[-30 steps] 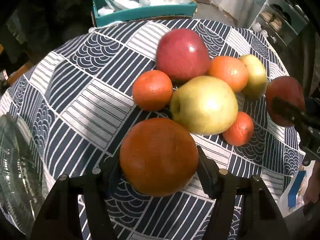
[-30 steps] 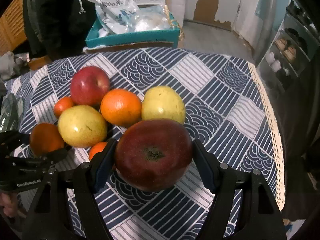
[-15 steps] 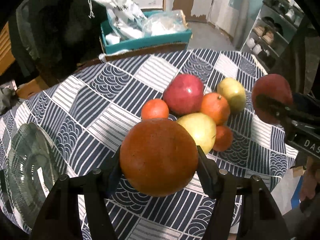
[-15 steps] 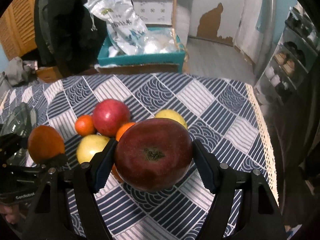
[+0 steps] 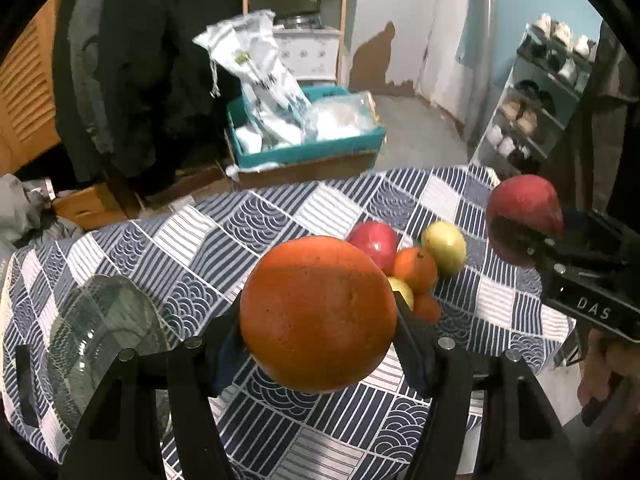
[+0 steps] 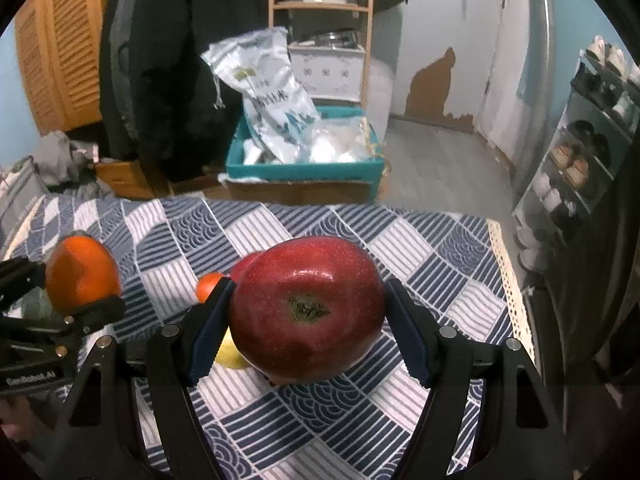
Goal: Organize fruits
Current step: 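Carry the large orange and red apple over the glass bowl with both grippers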
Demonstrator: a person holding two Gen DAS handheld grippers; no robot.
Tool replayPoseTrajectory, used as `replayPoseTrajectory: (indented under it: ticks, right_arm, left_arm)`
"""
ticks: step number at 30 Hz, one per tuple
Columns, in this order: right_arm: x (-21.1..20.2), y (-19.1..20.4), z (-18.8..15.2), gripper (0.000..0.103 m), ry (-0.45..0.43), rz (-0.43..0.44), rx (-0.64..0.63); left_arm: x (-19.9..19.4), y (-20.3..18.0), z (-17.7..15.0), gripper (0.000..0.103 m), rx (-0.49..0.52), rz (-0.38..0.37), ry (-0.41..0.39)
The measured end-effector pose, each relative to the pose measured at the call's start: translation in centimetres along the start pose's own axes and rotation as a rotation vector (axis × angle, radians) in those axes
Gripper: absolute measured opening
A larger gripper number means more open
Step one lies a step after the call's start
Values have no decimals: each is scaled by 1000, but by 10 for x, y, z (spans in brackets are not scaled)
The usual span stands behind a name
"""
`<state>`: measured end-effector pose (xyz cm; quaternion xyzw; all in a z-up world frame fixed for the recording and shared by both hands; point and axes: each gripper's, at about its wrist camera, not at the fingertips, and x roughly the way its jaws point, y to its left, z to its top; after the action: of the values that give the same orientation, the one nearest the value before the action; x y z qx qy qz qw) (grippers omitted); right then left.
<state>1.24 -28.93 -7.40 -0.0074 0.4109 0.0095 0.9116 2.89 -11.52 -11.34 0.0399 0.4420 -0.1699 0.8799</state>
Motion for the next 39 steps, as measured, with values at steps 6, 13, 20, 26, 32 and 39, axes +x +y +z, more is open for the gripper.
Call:
replayPoseTrajectory:
  ticks: [6,13,20,26,32,39]
  right_arm:
    - [-18,9,9,75,-47,30,-11]
    - [-36,25,20,75,-95,72,-23]
    - [-50,45,31,75,-137,109,-38]
    - [-54,63,38,75,-154,137,-54]
    - [-49,88,45,75,-152,166,-76]
    - [-37,120,52,75,-129,214,-103]
  left_arm:
    - [-27,10,4,67,-3,7,-61]
    - [-56,22,6,67,-12,8,-120]
    - [-78,37,5,67,-18,40,-166]
    - [-89,55,3,67,-40,68,-186]
    - [-96,81,-2,67,-77,100,-196]
    - [-99,116,-12,67,-139,140,-199]
